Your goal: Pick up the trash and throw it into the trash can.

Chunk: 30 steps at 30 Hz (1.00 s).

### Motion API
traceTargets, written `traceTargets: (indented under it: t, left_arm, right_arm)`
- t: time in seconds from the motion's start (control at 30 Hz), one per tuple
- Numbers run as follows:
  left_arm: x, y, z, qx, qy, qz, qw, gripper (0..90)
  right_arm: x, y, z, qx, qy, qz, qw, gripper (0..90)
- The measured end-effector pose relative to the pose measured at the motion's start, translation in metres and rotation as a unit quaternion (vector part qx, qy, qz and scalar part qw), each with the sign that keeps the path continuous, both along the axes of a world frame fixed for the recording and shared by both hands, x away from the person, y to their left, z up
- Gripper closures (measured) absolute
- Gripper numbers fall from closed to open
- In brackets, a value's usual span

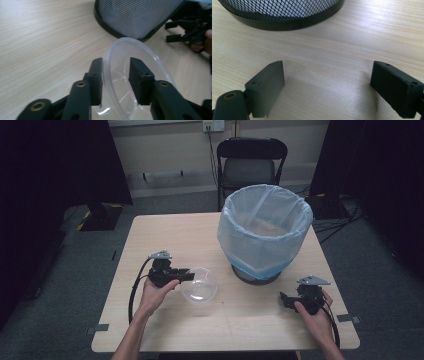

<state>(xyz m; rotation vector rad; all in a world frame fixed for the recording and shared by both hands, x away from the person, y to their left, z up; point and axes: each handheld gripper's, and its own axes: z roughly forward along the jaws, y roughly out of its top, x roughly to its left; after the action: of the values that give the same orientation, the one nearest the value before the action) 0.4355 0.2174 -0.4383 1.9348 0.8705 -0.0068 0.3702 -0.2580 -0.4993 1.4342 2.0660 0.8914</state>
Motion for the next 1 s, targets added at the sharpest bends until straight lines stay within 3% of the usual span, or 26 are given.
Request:
traceTargets:
  t: [0.2, 0.37, 0.7, 0.87, 0.93, 0.97, 1.0]
  left_arm:
    - [-0.007, -0.001, 0.007, -0.024, -0.007, -0.022, 0.9995, 76.2]
    - [-0.013, -0.005, 0.014, -0.058, -0.022, -0.042, 0.9972, 83.7]
    - [-0.011, -0.01, 0.023, -0.043, -0.036, -0.044, 0.9974, 84.0]
    - [-0.01, -0.008, 0.042, -0.056, -0.059, -0.035, 0.9961, 84.2]
    - [-0.011, -0.007, 0.05, -0.067, -0.07, -0.032, 0.9948, 84.7]
    - [-0.014, -0.007, 0.056, -0.08, -0.081, -0.028, 0.9931, 84.8]
    - [-0.014, -0.007, 0.056, -0.08, -0.081, -0.028, 0.9931, 84.8]
  right_arm:
    - [0.0, 0.0, 0.0, 0.0, 0.001, 0.0, 1.0, 11.2]
    - [0.0, 0.0, 0.0, 0.0, 0.0, 0.0, 1.0, 11.2]
    - [0.0, 0.0, 0.0, 0.0, 0.0, 0.0, 1.0, 11.2]
    - [0.0, 0.0, 0.0, 0.0, 0.0, 0.0, 1.0, 11.2]
    - [0.0, 0.0, 0.0, 0.0, 0.0, 0.0, 1.0, 11.2]
    - [0.0, 0.0, 0.0, 0.0, 0.0, 0.0, 1.0, 11.2]
    - [0.0, 0.0, 0.0, 0.0, 0.0, 0.0, 1.0, 11.2]
